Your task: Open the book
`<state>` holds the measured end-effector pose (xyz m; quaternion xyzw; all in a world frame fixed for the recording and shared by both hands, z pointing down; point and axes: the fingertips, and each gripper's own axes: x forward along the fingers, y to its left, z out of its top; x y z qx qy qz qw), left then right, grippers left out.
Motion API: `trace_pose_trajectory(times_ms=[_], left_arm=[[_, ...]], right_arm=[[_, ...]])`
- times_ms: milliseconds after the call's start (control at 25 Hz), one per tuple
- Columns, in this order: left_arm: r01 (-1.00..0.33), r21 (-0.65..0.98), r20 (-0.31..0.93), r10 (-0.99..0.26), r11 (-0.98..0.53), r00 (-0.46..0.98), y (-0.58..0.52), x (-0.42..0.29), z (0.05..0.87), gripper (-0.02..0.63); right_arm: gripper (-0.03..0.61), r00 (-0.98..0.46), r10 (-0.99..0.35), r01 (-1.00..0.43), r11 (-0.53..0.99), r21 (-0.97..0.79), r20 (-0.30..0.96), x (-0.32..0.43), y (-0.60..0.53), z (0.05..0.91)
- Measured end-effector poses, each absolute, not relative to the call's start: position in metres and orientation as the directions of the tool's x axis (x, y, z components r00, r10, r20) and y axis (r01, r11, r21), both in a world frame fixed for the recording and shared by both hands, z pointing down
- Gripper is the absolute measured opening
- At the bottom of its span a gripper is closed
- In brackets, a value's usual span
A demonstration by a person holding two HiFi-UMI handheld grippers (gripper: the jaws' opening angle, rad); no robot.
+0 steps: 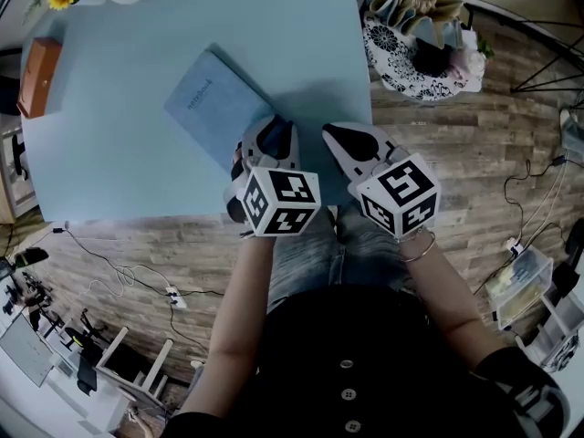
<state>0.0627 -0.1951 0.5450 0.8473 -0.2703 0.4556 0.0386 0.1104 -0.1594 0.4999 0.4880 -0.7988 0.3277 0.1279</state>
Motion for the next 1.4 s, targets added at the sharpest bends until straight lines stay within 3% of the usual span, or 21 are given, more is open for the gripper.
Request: trace_pose_trajectory(times_ms=[480, 880, 1400], left_arm=[[-0.486, -0.167, 0.776, -0.418, -0.858, 0.471, -0.194, 0.064, 0.547, 0.081], [-0.563, -0.082, 0.735, -0.431, -0.822, 0.523, -0.192, 0.063, 0.537, 0.032], [-0.653, 0.038, 0.623, -0.494, -0.756, 0.607, -0.196, 0.048, 0.489, 0.023]], right_arm=[[0.002, -0.514, -0.686, -0.852, 0.342, -0.396, 0.514, 0.101, -0.163, 0.496], [0.001, -0.534, -0.672, -0.844, 0.384, -0.376, 0.513, 0.100, -0.166, 0.489], [0.002, -0.575, -0.650, -0.818, 0.456, -0.350, 0.498, 0.090, -0.180, 0.474]])
